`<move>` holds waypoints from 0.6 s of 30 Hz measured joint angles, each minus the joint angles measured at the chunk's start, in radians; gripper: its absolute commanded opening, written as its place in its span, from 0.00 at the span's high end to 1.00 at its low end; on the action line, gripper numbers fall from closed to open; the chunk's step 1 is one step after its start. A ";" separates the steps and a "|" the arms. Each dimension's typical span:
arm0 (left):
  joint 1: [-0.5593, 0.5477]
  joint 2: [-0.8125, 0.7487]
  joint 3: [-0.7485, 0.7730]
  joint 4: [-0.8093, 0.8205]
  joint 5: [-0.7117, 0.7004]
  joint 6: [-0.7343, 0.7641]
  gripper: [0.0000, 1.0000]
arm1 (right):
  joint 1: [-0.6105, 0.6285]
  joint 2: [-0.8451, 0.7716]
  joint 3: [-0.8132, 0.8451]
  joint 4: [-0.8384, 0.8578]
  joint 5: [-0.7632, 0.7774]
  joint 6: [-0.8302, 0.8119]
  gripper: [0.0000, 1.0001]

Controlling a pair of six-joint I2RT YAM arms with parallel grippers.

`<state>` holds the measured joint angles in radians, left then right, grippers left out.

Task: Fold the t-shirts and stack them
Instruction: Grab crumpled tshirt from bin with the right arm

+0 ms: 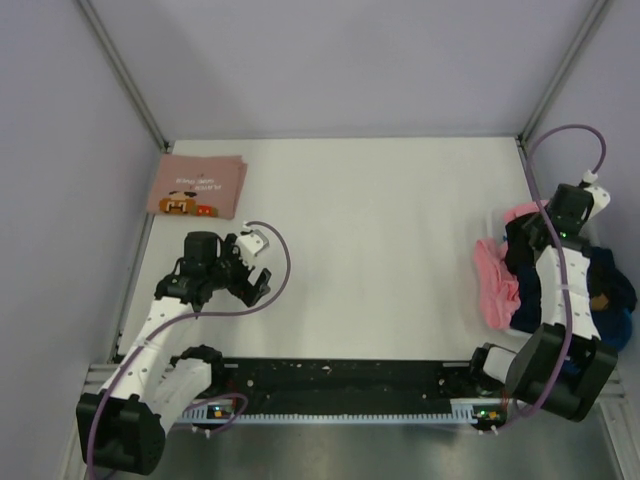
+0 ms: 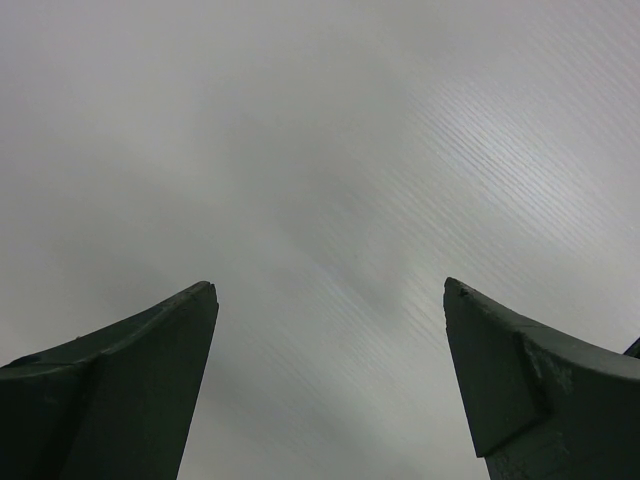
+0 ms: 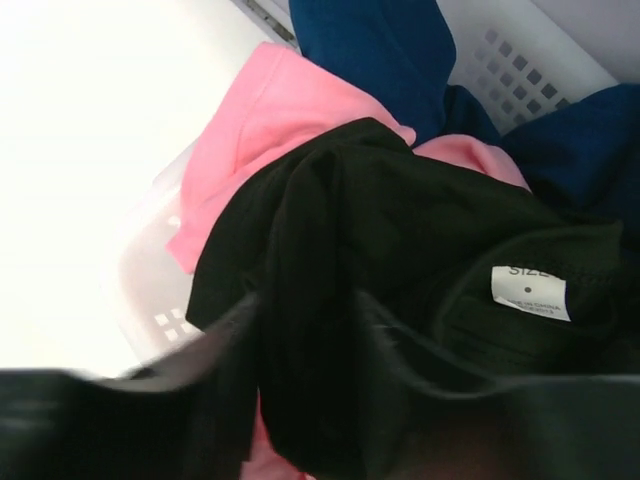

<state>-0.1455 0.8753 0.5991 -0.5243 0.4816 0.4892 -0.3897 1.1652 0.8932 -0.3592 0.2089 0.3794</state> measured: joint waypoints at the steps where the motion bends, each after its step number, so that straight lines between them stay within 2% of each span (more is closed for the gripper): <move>1: 0.000 0.000 0.000 0.000 0.000 0.000 0.02 | -0.002 0.002 0.000 0.002 0.003 -0.010 1.00; 11: 0.000 0.020 0.000 -0.001 -0.002 0.000 0.02 | -0.020 -0.032 0.048 0.008 0.010 -0.010 1.00; 15: 0.000 0.021 0.000 -0.001 -0.002 0.000 0.03 | -0.020 -0.106 0.202 -0.014 0.025 -0.020 1.00; 18: 0.000 0.030 0.000 -0.002 -0.002 0.000 0.03 | -0.020 -0.145 0.379 -0.007 0.043 -0.047 1.00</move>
<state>-0.1455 0.9051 0.5995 -0.5259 0.4793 0.4896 -0.4099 1.0199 1.2724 -0.3664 0.2523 0.3321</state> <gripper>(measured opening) 0.975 0.010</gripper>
